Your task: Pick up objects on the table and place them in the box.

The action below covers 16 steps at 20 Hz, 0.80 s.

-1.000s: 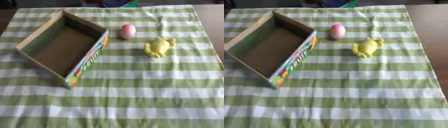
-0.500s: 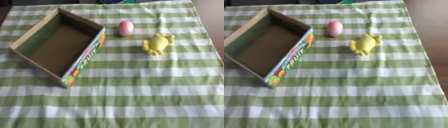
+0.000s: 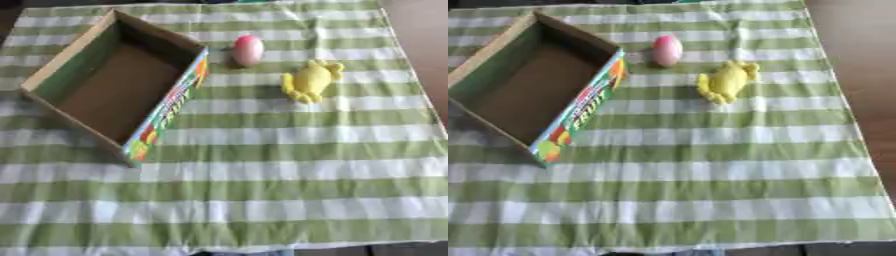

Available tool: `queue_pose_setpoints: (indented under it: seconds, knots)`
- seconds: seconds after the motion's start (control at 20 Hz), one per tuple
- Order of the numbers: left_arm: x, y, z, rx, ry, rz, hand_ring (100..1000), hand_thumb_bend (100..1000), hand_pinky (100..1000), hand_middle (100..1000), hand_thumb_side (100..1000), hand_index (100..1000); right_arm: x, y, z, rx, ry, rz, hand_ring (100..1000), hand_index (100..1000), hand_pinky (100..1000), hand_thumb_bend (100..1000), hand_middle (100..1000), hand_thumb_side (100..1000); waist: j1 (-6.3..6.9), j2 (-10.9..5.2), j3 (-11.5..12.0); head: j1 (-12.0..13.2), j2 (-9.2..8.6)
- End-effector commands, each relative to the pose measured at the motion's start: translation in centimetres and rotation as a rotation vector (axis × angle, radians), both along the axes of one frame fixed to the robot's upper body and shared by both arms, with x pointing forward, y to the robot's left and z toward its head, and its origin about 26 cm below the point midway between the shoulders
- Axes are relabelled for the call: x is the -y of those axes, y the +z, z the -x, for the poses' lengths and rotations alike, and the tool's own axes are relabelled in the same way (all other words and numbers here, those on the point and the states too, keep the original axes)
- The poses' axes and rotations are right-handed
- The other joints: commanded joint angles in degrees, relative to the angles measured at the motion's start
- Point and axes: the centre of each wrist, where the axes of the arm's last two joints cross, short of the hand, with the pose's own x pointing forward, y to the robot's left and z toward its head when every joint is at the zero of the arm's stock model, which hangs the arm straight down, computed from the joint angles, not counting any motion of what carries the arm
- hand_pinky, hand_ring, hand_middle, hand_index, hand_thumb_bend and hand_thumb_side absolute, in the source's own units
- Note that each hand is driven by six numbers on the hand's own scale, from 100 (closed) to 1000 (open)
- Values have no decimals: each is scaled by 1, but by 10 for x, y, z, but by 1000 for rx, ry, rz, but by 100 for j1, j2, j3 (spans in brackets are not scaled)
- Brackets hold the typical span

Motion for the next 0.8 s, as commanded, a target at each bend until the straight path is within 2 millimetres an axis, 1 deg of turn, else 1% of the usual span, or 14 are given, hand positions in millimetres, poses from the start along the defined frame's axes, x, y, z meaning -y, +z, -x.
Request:
queue_pose_setpoints:
  seconds: [0.05, 0.25, 0.35, 0.6, 0.8]
  knots:
    - [-2, 8, 3, 10, 6, -25, 723, 100, 531, 675, 932, 752, 5, 13, 0, 48, -17, 135, 879, 968, 772, 100, 849, 966, -29, -119, 23, -47, 18]
    - [-1, 9, 2, 8, -1, -26, 723, 100, 532, 675, 933, 752, 3, 13, -6, 50, -13, 234, 880, 972, 770, 100, 849, 955, -58, -120, 65, -96, 3]
    - [0, 10, 2, 7, -6, -27, 723, 100, 532, 675, 934, 751, 1, 13, -9, 52, -9, 277, 880, 959, 769, 100, 817, 950, -61, -117, 73, -121, 3]
    - [1, 11, 1, 3, -16, -32, 723, 100, 532, 675, 936, 751, -6, 14, -15, 67, 6, 364, 885, 968, 770, 100, 831, 952, -88, -103, 94, -172, -24]
    - [1, 11, 0, 1, -21, -34, 723, 100, 532, 673, 936, 751, -11, 15, -21, 73, 6, 426, 887, 976, 770, 100, 837, 963, -109, -124, 115, -178, -24]
